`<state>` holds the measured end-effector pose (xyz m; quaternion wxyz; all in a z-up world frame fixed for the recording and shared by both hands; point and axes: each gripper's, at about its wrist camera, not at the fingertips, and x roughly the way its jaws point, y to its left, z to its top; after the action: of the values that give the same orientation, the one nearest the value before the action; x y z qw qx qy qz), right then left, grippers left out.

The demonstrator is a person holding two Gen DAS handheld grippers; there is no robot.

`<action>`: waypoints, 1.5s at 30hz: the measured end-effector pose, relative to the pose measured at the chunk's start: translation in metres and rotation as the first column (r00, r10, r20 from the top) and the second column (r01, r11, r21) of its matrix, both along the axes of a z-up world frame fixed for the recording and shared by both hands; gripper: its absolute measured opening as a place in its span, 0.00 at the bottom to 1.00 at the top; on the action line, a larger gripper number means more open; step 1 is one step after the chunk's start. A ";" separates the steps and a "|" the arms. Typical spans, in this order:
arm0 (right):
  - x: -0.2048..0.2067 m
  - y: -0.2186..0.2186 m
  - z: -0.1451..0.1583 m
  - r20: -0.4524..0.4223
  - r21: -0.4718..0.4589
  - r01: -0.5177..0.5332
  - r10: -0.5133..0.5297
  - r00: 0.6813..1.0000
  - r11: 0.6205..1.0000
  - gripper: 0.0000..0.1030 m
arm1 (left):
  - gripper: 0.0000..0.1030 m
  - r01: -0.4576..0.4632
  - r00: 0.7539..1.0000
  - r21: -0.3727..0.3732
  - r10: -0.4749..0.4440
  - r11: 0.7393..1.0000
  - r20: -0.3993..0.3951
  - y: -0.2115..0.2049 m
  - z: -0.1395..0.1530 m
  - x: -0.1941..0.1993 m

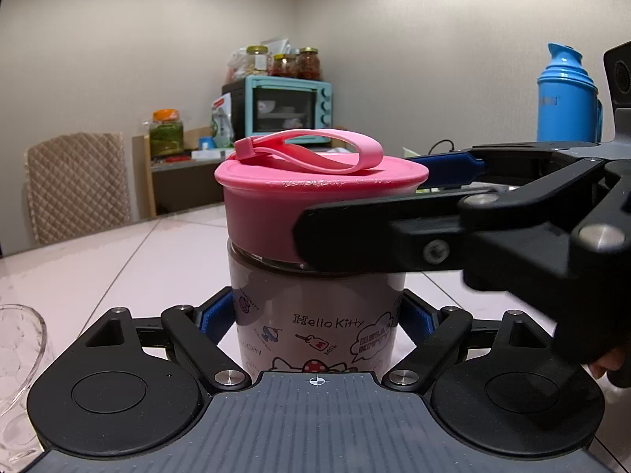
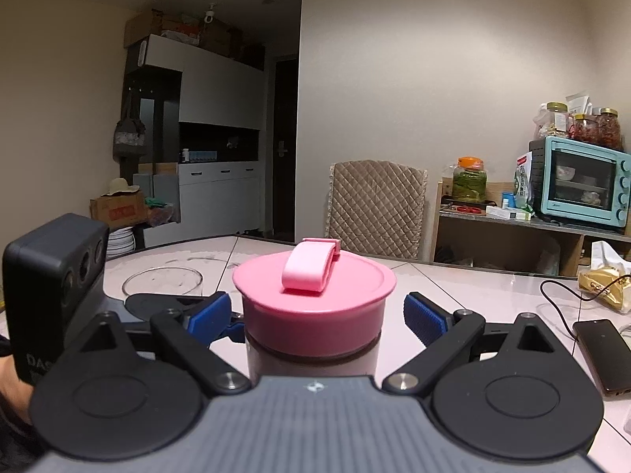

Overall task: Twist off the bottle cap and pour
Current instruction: 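Rotate the right gripper back and regrip the cap, then twist the cap with the right gripper and open it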

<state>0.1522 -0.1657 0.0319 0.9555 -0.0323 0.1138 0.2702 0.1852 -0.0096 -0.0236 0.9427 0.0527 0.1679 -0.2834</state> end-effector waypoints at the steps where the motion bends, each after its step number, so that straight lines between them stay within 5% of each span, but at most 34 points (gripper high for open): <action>1: 0.000 0.001 -0.001 -0.001 0.000 0.002 -0.002 1.000 1.000 0.93 | 0.87 0.000 1.000 0.000 0.000 1.000 0.000 0.000 0.000 0.000; 17: 0.002 0.013 -0.007 0.000 0.006 0.031 -0.031 1.000 1.000 0.92 | 0.87 0.000 1.000 0.000 0.000 1.000 0.000 0.000 0.000 -0.001; 28: 0.000 0.015 -0.010 0.009 -0.004 0.039 -0.039 0.999 0.999 0.83 | 0.87 0.001 1.000 -0.001 -0.001 1.000 -0.001 0.000 0.000 0.000; 35: 0.012 -0.003 -0.008 -0.001 -0.012 -0.101 0.101 0.995 0.995 0.83 | 0.87 0.001 1.000 -0.001 -0.001 1.000 -0.001 0.001 0.000 0.001; 45: 0.044 -0.041 -0.003 -0.022 -0.026 -0.377 0.376 0.926 0.926 0.83 | 0.87 0.001 1.000 0.000 -0.001 1.000 0.000 0.002 0.000 0.001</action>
<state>0.1961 -0.2063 0.0290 0.8844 -0.0657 0.1173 0.4470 0.1866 -0.0079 -0.0238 0.9426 0.0527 0.1679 -0.2839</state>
